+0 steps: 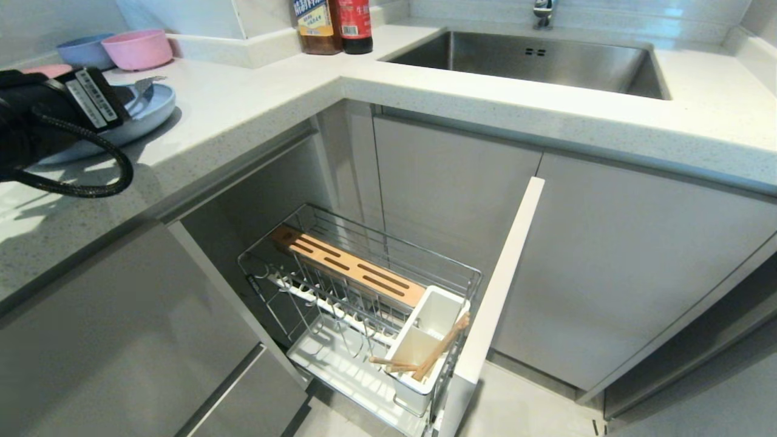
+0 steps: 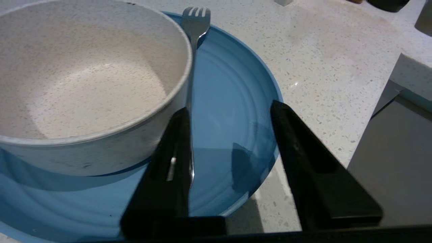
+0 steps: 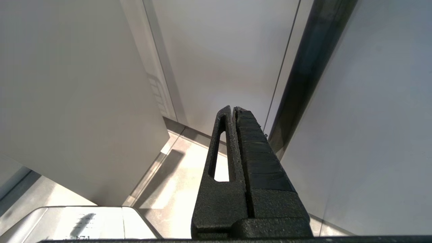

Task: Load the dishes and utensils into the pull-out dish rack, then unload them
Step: Take the fork out of the cupboard, then take the chopsticks out of the cupboard

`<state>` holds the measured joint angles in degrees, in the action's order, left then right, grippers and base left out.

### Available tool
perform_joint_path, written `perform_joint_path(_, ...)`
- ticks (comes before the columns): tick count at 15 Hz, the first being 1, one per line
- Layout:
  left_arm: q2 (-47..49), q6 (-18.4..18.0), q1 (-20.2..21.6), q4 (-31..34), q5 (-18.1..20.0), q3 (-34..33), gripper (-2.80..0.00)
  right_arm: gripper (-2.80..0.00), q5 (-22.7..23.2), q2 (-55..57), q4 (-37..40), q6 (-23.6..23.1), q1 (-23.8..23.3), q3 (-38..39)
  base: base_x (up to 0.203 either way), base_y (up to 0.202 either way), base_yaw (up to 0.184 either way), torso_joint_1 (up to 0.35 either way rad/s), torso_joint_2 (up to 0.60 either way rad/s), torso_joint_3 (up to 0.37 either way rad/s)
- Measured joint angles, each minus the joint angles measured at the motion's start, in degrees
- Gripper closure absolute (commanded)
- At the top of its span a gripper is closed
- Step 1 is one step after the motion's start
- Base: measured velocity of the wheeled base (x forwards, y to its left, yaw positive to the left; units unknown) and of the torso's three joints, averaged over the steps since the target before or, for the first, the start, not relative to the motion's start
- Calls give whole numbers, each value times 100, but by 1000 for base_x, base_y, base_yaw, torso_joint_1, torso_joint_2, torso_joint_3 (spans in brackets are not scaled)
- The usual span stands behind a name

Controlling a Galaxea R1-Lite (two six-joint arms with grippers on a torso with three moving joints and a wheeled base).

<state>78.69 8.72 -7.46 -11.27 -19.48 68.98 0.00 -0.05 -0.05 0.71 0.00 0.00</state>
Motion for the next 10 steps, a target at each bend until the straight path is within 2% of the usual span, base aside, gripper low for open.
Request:
perform_joint_path(6, -85, -4, -45, -49, 9, 183, -280, 0, 0, 0, 2, 0, 0, 0, 0, 0, 0, 0, 0, 0)
perform_joint_path(10, -175, -11, -244, -43, 11, 274, -280, 0, 0, 0, 0, 0, 0, 0, 0, 0, 0, 0, 0, 0)
